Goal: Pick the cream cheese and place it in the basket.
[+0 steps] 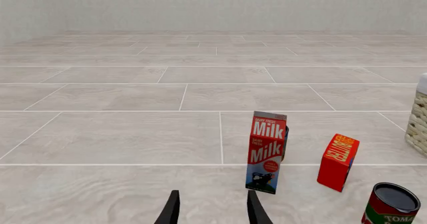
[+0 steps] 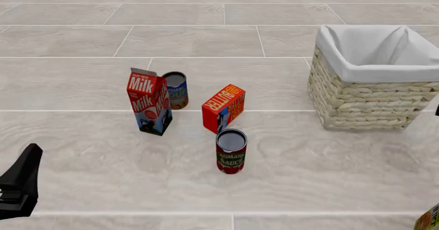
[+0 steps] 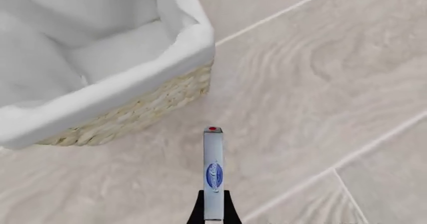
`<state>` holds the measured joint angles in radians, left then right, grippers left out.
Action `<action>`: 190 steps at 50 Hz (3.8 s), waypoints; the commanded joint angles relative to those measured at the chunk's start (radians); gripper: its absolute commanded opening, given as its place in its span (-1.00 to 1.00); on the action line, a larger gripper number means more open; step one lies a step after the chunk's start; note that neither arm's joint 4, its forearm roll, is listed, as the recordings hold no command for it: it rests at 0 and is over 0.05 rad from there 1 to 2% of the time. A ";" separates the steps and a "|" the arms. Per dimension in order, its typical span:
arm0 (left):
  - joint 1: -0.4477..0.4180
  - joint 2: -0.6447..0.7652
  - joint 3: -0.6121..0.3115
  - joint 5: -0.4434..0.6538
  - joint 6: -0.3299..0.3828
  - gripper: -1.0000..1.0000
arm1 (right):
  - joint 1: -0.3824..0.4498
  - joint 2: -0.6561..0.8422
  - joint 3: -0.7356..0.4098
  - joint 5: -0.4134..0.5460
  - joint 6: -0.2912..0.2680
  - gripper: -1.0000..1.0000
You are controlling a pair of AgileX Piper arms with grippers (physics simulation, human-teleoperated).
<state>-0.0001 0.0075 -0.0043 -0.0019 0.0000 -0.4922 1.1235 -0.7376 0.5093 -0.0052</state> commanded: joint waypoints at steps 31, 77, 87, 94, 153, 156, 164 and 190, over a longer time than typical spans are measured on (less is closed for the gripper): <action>0.000 0.000 0.000 0.000 0.000 1.00 | 0.125 -0.264 -0.290 0.355 0.047 -1.00; 0.000 0.000 0.000 0.000 0.000 1.00 | 0.321 0.185 -0.752 0.378 -0.019 -1.00; 0.000 0.000 0.000 0.000 0.000 1.00 | 0.313 0.270 -0.788 0.357 -0.033 -1.00; 0.000 0.000 0.000 0.000 0.000 1.00 | 0.306 0.300 -0.754 0.297 -0.029 -1.00; 0.000 0.000 0.000 0.000 0.000 1.00 | 0.308 0.532 -0.820 0.280 -0.041 -1.00; 0.000 0.000 0.000 0.000 0.000 1.00 | 0.304 0.535 -0.803 0.262 -0.038 -1.00; 0.000 0.000 0.000 0.000 0.000 1.00 | 0.299 0.557 -0.801 0.244 -0.027 -1.00; 0.000 0.000 0.000 0.000 0.000 1.00 | 0.289 0.595 -0.768 0.181 0.006 -1.00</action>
<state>0.0000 0.0074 -0.0043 -0.0019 0.0001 -0.2031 1.7102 -1.5085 0.7094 -0.0197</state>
